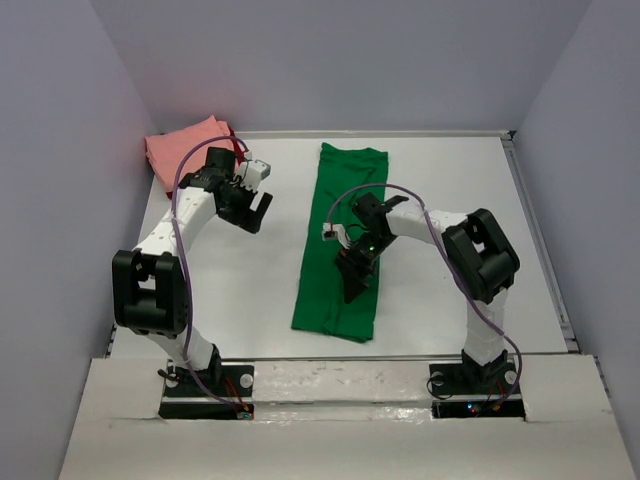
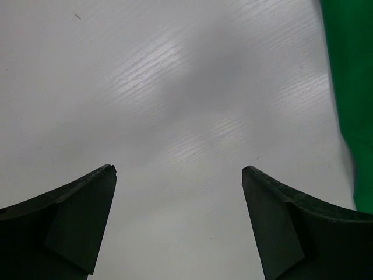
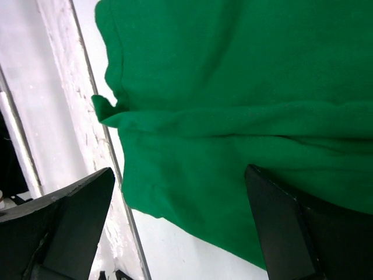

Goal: Fold and stack the t-shirts
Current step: Rotate the tshirt 90 degrees

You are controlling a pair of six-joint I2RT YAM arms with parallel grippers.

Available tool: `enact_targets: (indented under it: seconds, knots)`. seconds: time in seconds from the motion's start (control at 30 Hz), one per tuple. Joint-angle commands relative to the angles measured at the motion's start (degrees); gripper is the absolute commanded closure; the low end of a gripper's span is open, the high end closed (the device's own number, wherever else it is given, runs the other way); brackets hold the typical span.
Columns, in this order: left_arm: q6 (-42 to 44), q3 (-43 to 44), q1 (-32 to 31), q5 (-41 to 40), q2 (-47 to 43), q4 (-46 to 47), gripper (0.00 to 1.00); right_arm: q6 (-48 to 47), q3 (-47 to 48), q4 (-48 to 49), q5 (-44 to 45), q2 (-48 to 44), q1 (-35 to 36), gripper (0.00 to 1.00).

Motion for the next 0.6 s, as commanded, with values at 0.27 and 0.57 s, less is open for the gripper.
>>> enact_targets:
  seconds: [0.27,0.57]
  knots:
    - [0.86,0.78,0.29,1.65,-3.04,-1.69,0.01,-2.50,-1.65,-2.43,19.41,-3.43,-3.65,0.00]
    - [1.12,1.30,0.38,2.09,-3.04,-1.95,0.01,-2.15,-0.33,-1.99,25.03,-2.99,-5.50,0.00]
